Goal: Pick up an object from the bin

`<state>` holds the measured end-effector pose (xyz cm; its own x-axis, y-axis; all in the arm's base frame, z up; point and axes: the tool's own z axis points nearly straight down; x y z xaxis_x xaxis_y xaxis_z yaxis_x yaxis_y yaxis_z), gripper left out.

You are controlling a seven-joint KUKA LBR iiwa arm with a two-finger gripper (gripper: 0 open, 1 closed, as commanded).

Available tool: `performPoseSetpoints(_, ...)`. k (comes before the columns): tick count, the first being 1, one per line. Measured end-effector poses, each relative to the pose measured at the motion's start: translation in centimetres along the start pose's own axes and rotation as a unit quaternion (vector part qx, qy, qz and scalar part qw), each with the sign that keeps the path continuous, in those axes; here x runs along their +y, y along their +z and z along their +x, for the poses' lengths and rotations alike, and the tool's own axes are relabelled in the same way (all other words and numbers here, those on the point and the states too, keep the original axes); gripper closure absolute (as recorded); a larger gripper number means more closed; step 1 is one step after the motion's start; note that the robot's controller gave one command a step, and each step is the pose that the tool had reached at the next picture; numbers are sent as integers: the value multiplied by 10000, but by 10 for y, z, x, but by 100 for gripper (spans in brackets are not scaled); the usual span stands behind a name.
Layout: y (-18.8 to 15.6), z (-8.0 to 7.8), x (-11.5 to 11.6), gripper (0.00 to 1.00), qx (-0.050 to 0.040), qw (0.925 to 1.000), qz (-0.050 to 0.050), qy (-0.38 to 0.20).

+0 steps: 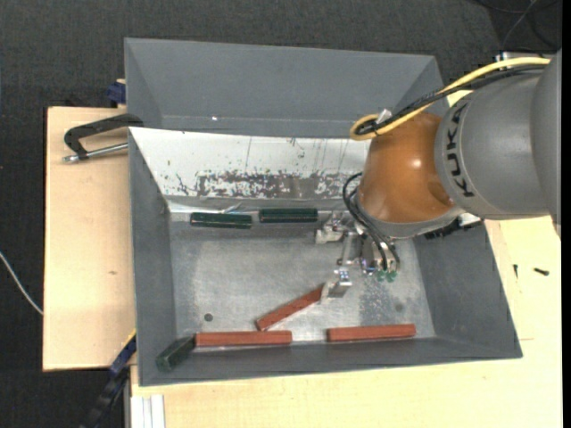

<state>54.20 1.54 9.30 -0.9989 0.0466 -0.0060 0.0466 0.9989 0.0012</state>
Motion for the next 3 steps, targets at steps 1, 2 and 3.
performPoseSetpoints(1,13,5,6,100,4,9999,-2,-128)
performPoseSetpoints(2,13,5,6,100,5,9999,-2,-128)
performPoseSetpoints(3,-130,10,17,100,5,9996,0,-291)
